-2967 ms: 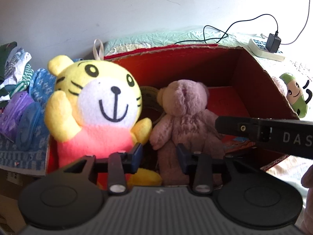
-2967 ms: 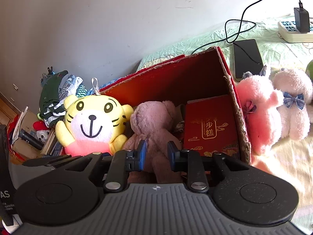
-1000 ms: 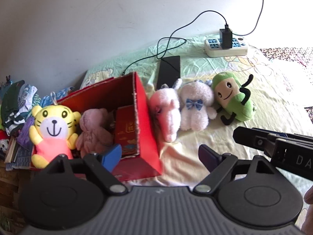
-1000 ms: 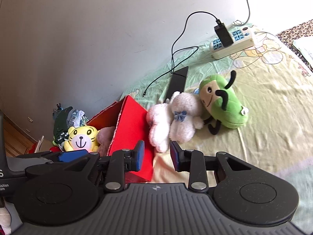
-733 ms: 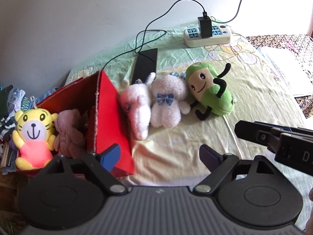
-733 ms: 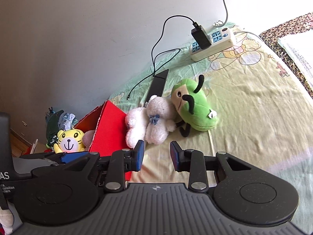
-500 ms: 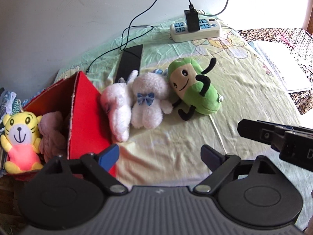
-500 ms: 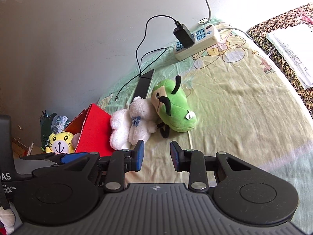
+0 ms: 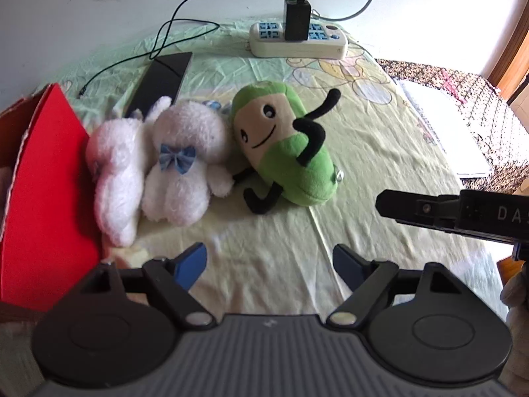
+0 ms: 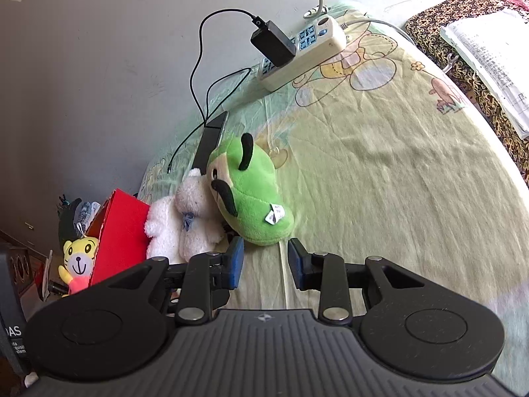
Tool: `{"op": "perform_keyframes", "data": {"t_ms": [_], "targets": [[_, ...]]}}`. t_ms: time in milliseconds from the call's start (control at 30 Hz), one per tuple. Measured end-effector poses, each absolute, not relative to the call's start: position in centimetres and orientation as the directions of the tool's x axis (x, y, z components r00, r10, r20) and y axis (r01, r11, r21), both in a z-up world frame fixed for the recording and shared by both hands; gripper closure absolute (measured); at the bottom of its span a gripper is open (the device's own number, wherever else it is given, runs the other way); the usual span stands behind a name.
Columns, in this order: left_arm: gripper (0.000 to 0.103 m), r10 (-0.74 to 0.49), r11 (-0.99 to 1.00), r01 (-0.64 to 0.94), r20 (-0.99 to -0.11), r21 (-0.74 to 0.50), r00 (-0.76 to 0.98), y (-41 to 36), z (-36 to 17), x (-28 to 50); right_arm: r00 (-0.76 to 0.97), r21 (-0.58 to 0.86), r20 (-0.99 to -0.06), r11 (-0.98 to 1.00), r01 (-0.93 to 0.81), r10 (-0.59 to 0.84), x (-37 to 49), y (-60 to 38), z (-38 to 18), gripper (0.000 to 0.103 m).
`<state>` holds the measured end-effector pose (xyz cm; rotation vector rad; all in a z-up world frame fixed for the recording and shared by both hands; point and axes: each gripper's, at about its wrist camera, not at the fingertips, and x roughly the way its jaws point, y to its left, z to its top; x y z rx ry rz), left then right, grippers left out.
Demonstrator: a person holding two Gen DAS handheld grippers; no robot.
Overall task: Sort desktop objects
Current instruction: 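Reach the right gripper to the green bean plush and grasp it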
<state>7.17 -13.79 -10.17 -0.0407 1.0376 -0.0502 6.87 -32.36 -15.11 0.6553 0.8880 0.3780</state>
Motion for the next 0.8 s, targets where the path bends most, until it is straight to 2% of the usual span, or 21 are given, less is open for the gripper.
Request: {"op": "perform_keyframes", "data": {"t_ms": [200, 333, 467, 600, 700, 800], "targets": [[0.016, -0.117, 0.991, 0.007, -0.837, -0.134, 0.535, -13.1, -10.5, 10.1, 0.594, 0.734, -0.537, 0.679, -0.021, 0.599, 10.6, -32.8, -15.4, 0.068], [0.016, -0.161, 0.982, 0.002, -0.837, -0.187, 0.523, -12.5, -11.4, 11.6, 0.590, 0.730, -0.542, 0.683, -0.023, 0.599, 12.4, -32.2, -15.6, 0.059], [0.016, -0.192, 0.973, -0.013, -0.840, -0.230, 0.507, -12.0, -12.1, 13.1, 0.572, 0.734, -0.540, 0.678, -0.039, 0.617, 13.7, -31.4, -16.0, 0.056], [0.016, -0.209, 0.969, -0.017, -0.848, -0.248, 0.487, -11.9, -12.8, 14.4, 0.556, 0.727, -0.558, 0.686, -0.029, 0.616, 14.6, -30.9, -16.9, 0.054], [0.020, -0.221, 0.968, -0.001, -0.853, -0.251, 0.474, -12.1, -13.2, 15.1, 0.531, 0.738, -0.567, 0.674, -0.010, 0.630, 15.3, -30.6, -18.0, 0.053], [0.020, -0.226, 0.968, 0.010, -0.849, -0.252, 0.478, -12.3, -13.3, 15.7, 0.524, 0.754, -0.557, 0.657, -0.006, 0.644, 15.7, -30.3, -18.6, 0.048]]}}
